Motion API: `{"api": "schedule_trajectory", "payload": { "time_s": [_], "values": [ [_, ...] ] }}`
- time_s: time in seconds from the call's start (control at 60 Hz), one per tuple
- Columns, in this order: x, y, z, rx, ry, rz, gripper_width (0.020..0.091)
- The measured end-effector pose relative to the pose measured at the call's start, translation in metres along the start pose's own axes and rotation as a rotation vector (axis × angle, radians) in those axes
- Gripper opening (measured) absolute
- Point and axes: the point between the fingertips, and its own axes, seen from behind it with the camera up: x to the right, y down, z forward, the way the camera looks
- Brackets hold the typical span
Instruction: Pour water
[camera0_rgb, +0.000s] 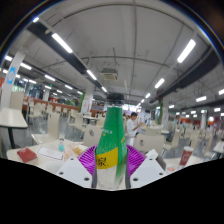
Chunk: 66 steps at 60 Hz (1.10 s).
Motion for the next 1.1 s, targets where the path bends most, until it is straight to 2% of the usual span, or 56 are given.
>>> {"api": "schedule_trajectory", "payload": {
  "time_s": [0.05, 0.133, 0.25, 0.35, 0.467, 0.5, 0.6, 0.683, 0.9, 1.033, 1.067, 1.1],
  "values": [
    [0.017, 0.010, 0.000, -0.031, -0.009, 0.115, 0.0372],
    [0.021, 0.039, 0.006, -0.042, 0.028, 0.151, 0.0373],
    [0.046, 0.051, 0.005, -0.098, 0.007, 0.192, 0.0372],
    [0.028, 0.075, 0.010, -0.134, 0.005, 0.225, 0.0372],
    [0.033, 0.096, 0.008, -0.194, 0.065, 0.216, 0.0385],
    [0.029, 0.091, 0.005, -0.171, 0.086, 0.211, 0.0380],
    [0.029, 0.093, 0.003, -0.173, 0.121, 0.151, 0.0383],
    [0.023, 0.089, 0.000, -0.135, 0.158, 0.067, 0.0387],
    [0.030, 0.091, 0.003, -0.139, 0.196, 0.099, 0.0398],
    [0.028, 0.093, -0.001, -0.152, 0.180, 0.094, 0.0539],
    [0.027, 0.099, -0.001, -0.185, 0.170, 0.091, 0.0601],
    [0.023, 0.105, -0.004, -0.221, 0.150, 0.094, 0.0706]
  ]
}}
